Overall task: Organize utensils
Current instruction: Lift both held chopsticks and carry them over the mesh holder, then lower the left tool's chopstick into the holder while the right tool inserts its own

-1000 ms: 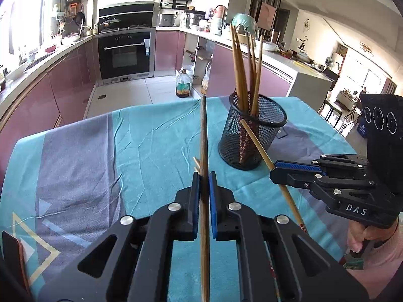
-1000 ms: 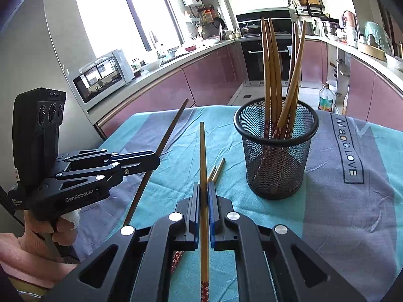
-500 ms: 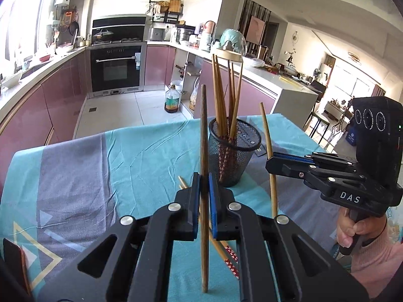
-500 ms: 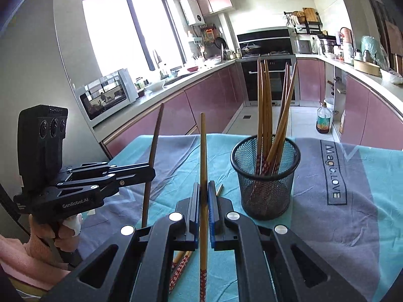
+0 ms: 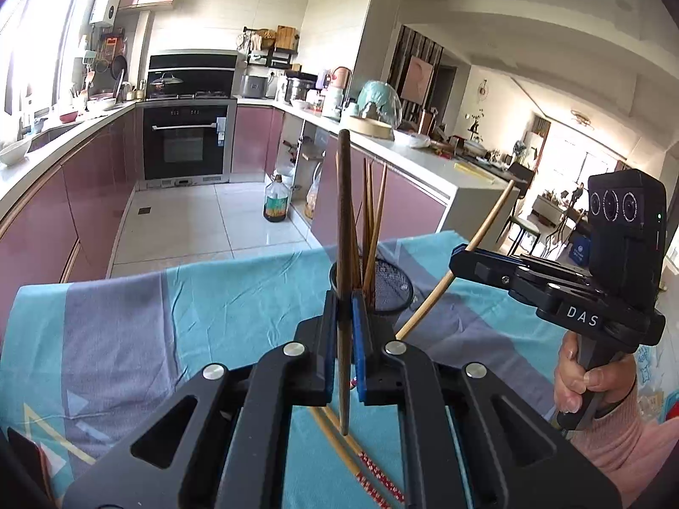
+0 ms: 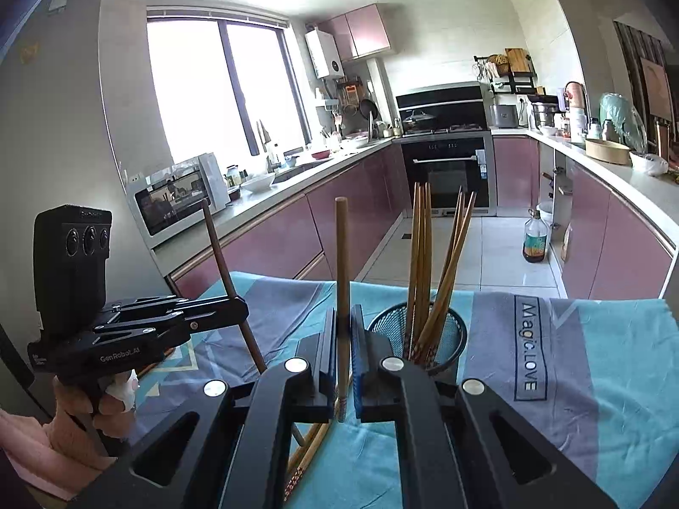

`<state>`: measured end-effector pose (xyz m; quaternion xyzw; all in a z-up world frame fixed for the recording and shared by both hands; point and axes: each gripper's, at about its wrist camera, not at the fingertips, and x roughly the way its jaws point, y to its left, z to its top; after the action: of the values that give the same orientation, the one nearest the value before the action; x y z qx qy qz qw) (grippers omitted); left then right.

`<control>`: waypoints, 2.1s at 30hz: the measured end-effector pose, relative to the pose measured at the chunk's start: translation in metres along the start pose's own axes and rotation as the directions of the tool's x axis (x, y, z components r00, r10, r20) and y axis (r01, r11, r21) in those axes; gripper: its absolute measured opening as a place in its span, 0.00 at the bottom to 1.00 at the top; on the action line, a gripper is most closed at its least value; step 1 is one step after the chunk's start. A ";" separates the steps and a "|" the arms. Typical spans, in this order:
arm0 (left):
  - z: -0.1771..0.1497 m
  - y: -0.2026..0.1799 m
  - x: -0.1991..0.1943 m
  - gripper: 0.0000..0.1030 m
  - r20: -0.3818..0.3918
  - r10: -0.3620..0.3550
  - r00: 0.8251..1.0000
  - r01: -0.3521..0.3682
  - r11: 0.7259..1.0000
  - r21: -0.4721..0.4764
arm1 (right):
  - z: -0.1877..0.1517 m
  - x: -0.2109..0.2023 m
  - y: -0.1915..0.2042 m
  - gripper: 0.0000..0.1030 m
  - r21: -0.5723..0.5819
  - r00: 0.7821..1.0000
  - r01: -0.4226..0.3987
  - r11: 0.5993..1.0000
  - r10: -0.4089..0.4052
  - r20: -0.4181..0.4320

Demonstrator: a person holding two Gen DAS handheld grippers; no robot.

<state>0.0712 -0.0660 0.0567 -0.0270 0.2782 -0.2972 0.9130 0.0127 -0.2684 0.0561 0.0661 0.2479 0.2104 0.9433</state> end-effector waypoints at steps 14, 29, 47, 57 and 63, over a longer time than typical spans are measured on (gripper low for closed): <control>0.051 -0.005 -0.006 0.07 0.106 -0.041 0.994 0.041 0.999 0.005 | 0.051 -0.021 -0.019 0.05 -0.018 0.993 0.040 0.999 -0.038 0.116; 0.083 -0.025 0.023 0.07 0.117 -0.040 0.992 0.036 0.999 0.039 | 0.062 0.000 -0.040 0.05 -0.008 0.991 0.086 0.996 -0.084 0.106; 0.057 -0.022 0.097 0.08 -0.098 0.050 0.994 -0.037 0.990 0.136 | 0.032 0.053 -0.049 0.05 0.007 0.991 0.096 0.995 -0.095 -0.091; 0.066 -0.012 0.111 0.10 -0.098 0.058 0.994 -0.047 0.993 0.109 | 0.031 0.064 -0.054 0.08 0.040 0.986 0.121 0.992 -0.116 -0.117; 0.065 -0.003 0.107 0.18 -0.082 0.064 0.995 -0.056 0.994 0.098 | 0.030 0.065 -0.058 0.09 0.055 0.986 0.131 0.990 -0.125 -0.114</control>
<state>0.1755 -0.1362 0.0596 0.0377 0.3030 -0.2835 0.9091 0.0997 -0.2935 0.0407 0.0679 0.3098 0.1448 0.9373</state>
